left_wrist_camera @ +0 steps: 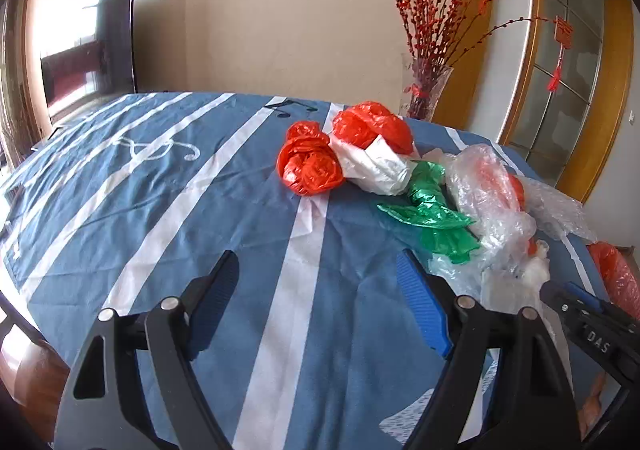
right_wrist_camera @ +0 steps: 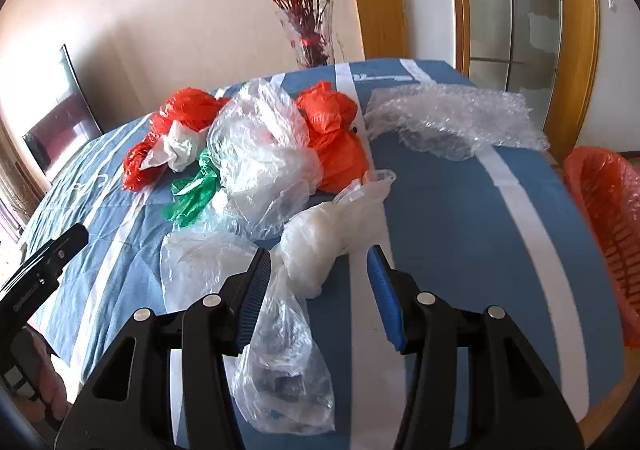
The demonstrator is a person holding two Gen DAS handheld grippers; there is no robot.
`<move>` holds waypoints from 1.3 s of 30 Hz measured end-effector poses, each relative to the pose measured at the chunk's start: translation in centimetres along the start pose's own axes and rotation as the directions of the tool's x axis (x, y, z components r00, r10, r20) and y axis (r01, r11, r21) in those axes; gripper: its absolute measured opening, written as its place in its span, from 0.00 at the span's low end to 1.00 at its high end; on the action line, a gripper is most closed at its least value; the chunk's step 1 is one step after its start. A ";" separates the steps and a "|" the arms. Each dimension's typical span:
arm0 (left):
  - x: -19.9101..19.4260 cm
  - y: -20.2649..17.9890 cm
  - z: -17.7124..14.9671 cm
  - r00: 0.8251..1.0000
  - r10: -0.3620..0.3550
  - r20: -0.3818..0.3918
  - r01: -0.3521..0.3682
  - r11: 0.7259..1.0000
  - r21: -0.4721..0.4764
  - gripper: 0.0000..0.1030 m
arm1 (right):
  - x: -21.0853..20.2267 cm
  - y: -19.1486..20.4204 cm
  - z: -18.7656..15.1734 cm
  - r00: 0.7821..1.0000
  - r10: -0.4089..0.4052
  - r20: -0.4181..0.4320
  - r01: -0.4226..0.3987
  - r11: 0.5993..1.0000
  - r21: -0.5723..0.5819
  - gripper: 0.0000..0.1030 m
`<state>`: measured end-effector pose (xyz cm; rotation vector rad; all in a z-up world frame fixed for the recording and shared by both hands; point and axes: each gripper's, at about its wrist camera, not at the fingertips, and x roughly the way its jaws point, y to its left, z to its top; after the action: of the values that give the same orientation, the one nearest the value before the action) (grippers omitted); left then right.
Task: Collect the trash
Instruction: 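Return to the table and grasp the clear plastic bag with the right tool, then grasp the red bag with the left tool while the right tool holds the clear bag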
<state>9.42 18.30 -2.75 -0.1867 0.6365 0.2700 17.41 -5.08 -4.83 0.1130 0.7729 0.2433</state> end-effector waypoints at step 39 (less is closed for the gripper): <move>13.0 3.9 10.2 0.987 0.000 -0.158 -0.019 0.993 -0.119 0.75 | -2.8 -6.9 1.8 0.989 -0.123 0.081 0.115 0.989 0.090 0.19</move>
<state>23.94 27.10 -2.99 -0.3230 0.7788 0.3046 17.90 -12.49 -2.98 0.1566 0.7014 0.0913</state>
